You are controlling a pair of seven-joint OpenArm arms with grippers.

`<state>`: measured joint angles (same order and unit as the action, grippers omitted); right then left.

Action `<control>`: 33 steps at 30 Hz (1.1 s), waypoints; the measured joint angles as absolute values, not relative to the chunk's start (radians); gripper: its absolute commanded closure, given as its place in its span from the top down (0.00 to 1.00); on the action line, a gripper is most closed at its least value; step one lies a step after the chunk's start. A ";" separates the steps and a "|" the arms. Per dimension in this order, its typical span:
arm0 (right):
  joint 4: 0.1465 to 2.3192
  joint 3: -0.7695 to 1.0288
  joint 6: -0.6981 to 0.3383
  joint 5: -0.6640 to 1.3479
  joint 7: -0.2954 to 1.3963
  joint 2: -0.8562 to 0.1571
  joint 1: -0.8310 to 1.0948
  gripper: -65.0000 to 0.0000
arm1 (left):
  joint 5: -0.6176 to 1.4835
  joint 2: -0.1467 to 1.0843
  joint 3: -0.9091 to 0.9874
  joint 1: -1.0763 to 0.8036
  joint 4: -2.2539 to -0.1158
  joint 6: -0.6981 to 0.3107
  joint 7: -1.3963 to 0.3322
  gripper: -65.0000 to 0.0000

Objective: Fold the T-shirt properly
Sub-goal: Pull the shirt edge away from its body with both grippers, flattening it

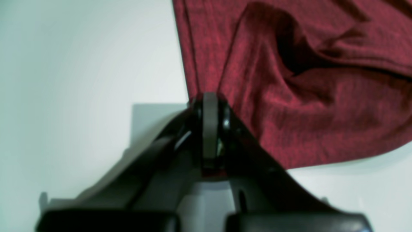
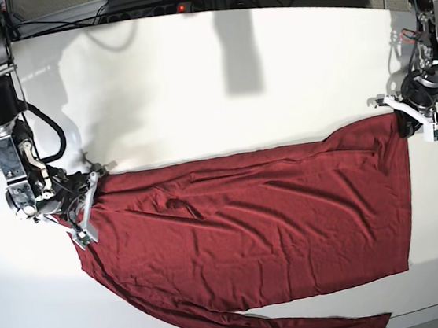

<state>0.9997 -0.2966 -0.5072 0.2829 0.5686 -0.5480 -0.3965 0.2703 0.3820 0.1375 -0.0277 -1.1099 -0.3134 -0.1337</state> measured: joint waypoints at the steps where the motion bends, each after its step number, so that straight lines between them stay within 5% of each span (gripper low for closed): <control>1: 0.985 -0.297 -0.501 0.266 0.546 -0.548 -0.397 0.00 | 0.270 0.382 0.138 -0.028 -1.110 -0.314 -0.134 0.00; 7: 0.881 -0.294 -0.498 0.286 0.466 -0.548 -0.405 0.00 | 0.308 0.382 0.138 -0.026 -1.124 -0.314 -0.159 0.00; 11: 0.857 -0.292 -0.498 0.288 0.444 -0.544 -0.410 0.00 | 0.337 0.381 0.138 -0.038 -1.171 -0.474 -0.187 0.00; 25: 0.856 -0.292 -0.498 0.286 0.444 -0.543 -0.410 0.00 | 0.352 0.302 0.138 -0.039 -1.304 -0.467 -0.229 0.00; 33: 0.857 -0.292 -0.533 0.287 0.467 -0.543 -0.410 0.00 | 0.133 0.204 0.138 -0.033 -1.228 -0.416 -0.143 0.00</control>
